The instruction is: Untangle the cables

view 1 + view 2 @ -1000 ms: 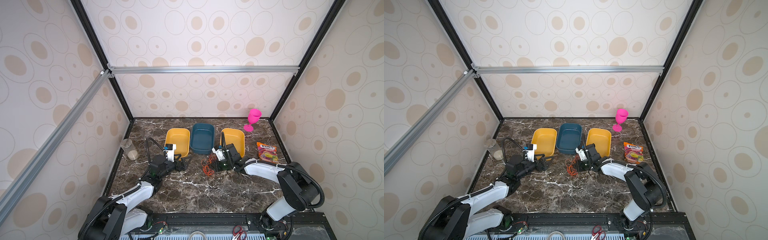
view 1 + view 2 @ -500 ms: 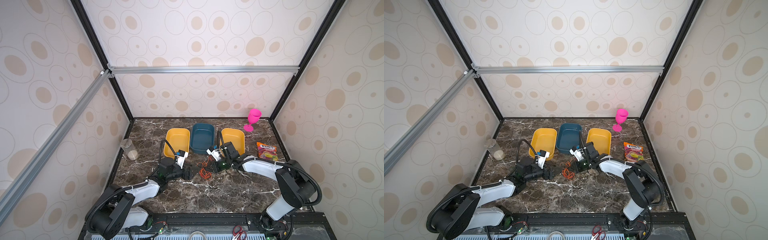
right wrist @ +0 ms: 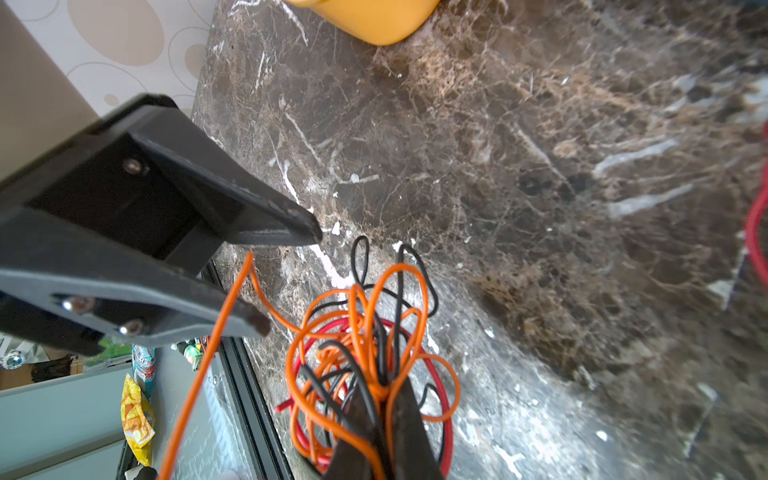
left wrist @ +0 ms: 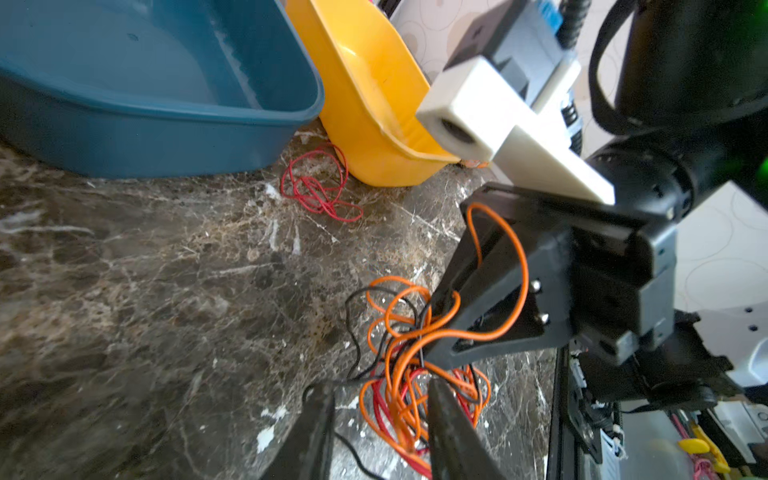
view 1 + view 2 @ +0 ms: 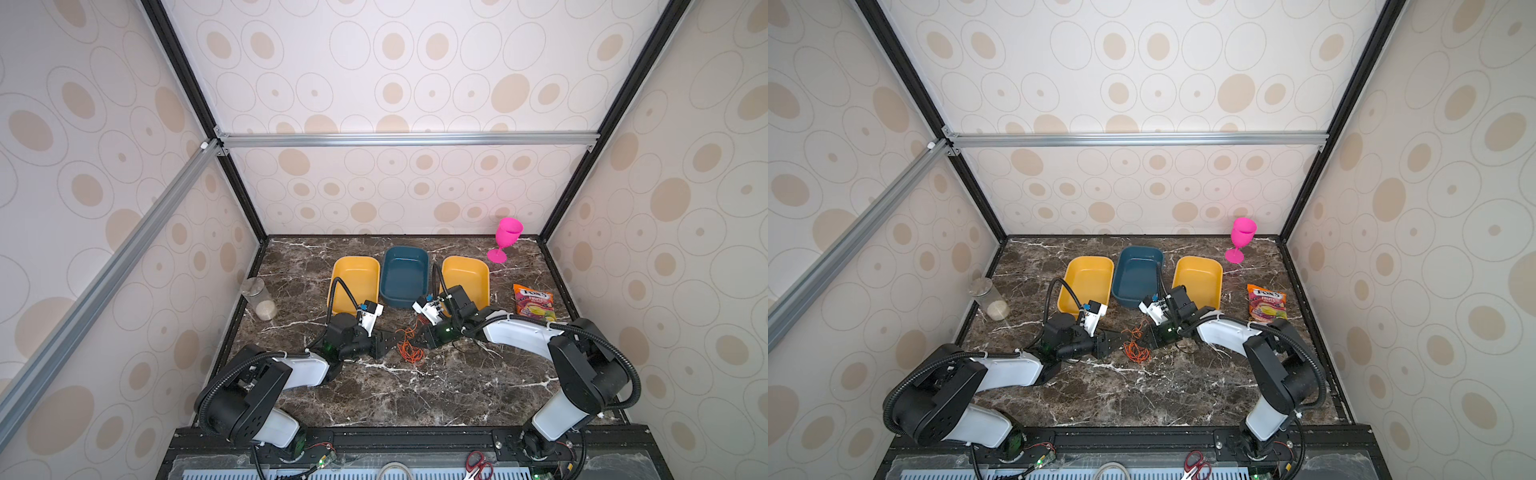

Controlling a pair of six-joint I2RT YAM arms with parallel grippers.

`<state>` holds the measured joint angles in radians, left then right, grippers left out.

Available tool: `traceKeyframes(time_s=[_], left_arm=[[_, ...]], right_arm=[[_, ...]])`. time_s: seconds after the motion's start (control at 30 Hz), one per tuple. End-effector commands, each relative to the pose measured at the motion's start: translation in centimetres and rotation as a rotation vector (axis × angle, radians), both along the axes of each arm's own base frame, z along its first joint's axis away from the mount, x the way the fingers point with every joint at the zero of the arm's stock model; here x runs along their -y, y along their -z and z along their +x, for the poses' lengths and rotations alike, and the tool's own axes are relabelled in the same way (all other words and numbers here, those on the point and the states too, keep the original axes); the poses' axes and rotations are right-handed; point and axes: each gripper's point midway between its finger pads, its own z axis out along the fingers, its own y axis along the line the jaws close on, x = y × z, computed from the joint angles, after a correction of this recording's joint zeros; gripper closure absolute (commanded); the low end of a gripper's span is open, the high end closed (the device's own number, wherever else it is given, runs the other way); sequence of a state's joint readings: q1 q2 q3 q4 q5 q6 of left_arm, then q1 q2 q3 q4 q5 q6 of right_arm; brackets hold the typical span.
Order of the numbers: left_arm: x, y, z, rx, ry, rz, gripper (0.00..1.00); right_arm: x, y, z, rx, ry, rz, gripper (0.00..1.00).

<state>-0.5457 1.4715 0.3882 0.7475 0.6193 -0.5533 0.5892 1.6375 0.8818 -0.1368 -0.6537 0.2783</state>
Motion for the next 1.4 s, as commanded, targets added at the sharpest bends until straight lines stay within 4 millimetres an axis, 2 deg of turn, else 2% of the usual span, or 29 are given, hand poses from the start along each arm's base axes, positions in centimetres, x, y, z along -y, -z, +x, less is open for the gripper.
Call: traceKeyframes(time_s=[0.0,0.17,0.23,0.43,0.7,0.73,0.83,0.9,1.13,1.23,1.37], left_arm=[[1.0,-2.1,0.9,0.062,0.012,-0.041,0.7],[0.3,-2.4,1.2,0.08,-0.029,-0.035,0.96],[0.1,-2.5,1.2,0.083,-0.043,-0.028,1.0],[-0.6,-2.6,1.3,0.097,-0.08,-0.014,1.0],[-2.1,-3.0,1.8,0.123,-0.165,0.029,1.0],[-2.3,-3.1,1.9,0.13,-0.177,0.036,1.0],[-3.0,-3.5,2.2,0.143,-0.212,0.051,1.0],[-3.2,-3.7,2.2,0.147,-0.223,0.054,1.0],[-4.7,-4.0,2.3,0.148,-0.291,0.079,1.0],[-4.9,-4.2,2.2,0.147,-0.298,0.069,1.0],[-5.1,-4.0,2.2,0.139,-0.306,0.068,1.0]], right_arm=[[-0.1,0.0,0.2,0.012,-0.011,-0.018,1.0],[0.6,0.5,0.5,0.028,0.017,-0.062,1.0],[0.7,0.6,0.5,0.029,0.02,-0.069,1.0],[1.3,1.0,0.0,0.016,0.011,-0.101,0.99],[3.3,1.5,-1.0,0.032,-0.006,-0.2,0.89],[3.5,1.5,-1.1,0.038,-0.007,-0.214,0.86],[4.2,1.9,-1.1,0.047,-0.003,-0.249,0.67],[4.6,2.1,-0.9,0.059,0.011,-0.267,0.61],[5.4,3.3,-0.5,0.062,0.057,-0.318,0.62],[4.7,2.8,-0.5,0.054,0.053,-0.274,0.6],[2.4,0.6,-0.8,0.051,0.048,-0.098,0.44]])
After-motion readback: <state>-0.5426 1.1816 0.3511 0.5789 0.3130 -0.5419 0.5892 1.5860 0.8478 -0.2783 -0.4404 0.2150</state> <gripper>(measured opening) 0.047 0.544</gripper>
